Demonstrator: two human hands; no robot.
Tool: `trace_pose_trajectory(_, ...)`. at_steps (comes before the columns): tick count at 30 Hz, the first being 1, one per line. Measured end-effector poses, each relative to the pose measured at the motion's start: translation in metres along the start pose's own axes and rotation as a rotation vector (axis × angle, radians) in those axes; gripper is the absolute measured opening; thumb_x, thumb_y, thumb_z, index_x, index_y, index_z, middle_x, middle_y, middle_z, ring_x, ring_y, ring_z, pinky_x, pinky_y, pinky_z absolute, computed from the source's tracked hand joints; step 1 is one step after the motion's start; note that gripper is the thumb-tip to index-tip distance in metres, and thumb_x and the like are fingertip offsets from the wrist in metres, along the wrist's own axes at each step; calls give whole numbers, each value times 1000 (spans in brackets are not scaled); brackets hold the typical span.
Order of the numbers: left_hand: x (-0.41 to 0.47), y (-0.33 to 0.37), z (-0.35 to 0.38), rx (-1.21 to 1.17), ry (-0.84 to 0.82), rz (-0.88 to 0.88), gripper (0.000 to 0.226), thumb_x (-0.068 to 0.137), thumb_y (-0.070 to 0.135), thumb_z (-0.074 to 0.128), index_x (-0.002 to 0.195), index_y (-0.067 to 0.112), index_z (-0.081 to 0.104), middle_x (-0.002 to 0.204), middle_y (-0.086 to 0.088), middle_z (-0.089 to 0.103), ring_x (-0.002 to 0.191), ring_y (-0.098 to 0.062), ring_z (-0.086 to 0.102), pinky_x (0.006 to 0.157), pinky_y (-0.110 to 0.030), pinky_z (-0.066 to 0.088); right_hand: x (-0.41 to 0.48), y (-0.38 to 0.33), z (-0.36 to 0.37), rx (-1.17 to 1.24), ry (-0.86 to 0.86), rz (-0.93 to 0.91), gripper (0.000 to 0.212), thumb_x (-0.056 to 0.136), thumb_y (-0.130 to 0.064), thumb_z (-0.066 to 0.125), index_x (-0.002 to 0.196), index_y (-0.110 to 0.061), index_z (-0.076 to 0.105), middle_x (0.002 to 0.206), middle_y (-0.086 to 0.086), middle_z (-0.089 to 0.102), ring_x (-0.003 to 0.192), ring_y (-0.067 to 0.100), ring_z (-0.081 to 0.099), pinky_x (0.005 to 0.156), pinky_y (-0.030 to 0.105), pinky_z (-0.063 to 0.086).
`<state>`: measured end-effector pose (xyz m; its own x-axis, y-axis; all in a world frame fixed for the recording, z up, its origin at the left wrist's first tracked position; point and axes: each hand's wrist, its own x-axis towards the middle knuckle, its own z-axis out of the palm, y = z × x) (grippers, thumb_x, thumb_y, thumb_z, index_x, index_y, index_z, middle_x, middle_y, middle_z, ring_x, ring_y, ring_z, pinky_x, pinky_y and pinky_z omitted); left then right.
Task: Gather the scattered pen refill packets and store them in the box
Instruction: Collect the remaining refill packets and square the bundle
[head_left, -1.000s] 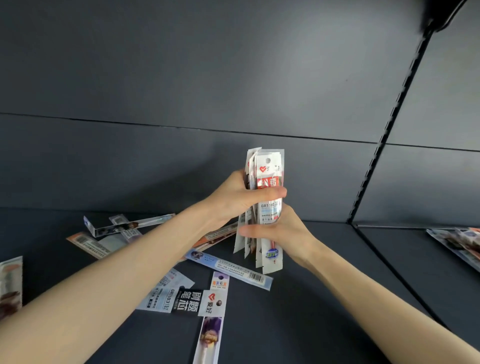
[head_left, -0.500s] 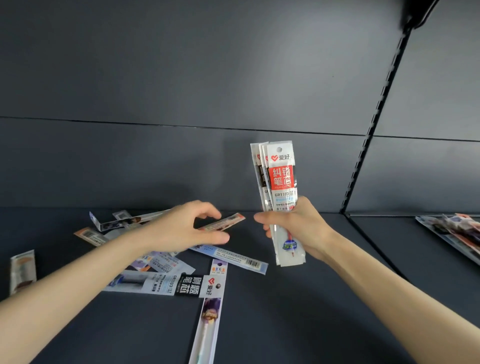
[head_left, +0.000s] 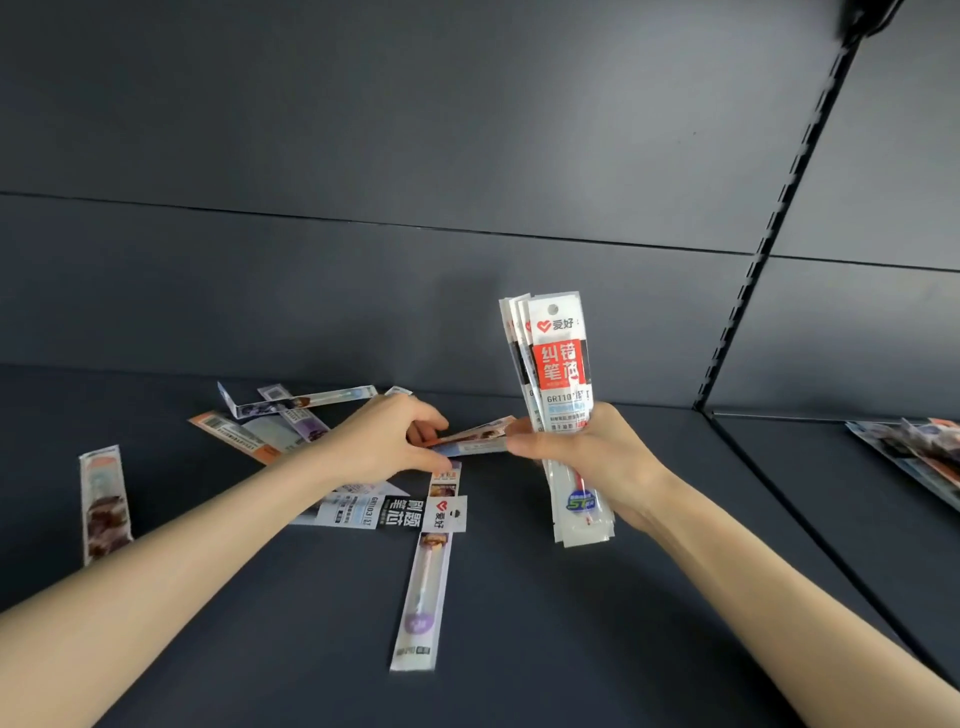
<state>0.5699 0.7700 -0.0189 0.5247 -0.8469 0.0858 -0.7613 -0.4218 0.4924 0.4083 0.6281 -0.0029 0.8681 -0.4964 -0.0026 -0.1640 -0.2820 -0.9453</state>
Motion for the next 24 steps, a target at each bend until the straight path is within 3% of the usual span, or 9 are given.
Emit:
trace_pose_trajectory(4,5,2,-1,53,-8,14,26,80,28,72,104,17,73,83,1,70,66,-7,57,59,-21,41,1,-2,3,-7,-8,11,25,78,-16,75,103,-14,69,104,4,68,98,14,62,84,26,46)
trace_pose_trajectory(8,2,3,3,203,23,69,17,91,25,59,94,13,71,67,3,56,56,-9,46,49,-21,29,3,-2,5,-29,-39,17,31,79,-16,73,109,-16,65,102,0,65,95,11,59,74,20,43)
trace_pose_trajectory(12,3,3,2,308,67,115,22,96,25,49,102,12,65,91,-1,59,79,-15,54,67,-25,39,1,-5,4,-50,14,-42,25,78,-15,75,100,-22,65,96,-2,67,88,10,62,67,15,43)
trace_pose_trajectory(15,1,8,-12,320,82,165,22,98,24,45,104,13,62,95,-1,56,84,-17,60,81,-34,45,5,-18,-4,-98,114,-170,22,75,-12,77,95,-13,69,81,-1,68,71,7,64,59,11,49)
trace_pose_trajectory(17,-3,17,-25,265,48,222,21,97,25,47,100,14,65,87,2,57,74,-11,61,76,-32,45,8,-29,-6,-190,77,-202,23,74,-13,78,95,-11,71,76,-2,68,65,5,63,60,13,50)
trace_pose_trajectory(20,-10,33,-44,73,59,260,11,88,25,63,97,22,69,79,5,70,63,-5,65,71,-25,51,15,-36,-5,-359,-29,-168,26,73,-14,79,98,-11,71,87,3,72,78,16,68,74,28,54)
trace_pose_trajectory(24,-13,35,-59,-158,362,200,37,67,25,82,99,23,64,85,9,73,69,-5,69,66,-19,54,17,-32,-2,-245,13,-168,20,74,-18,79,89,-22,68,81,-5,70,75,13,68,67,24,52)
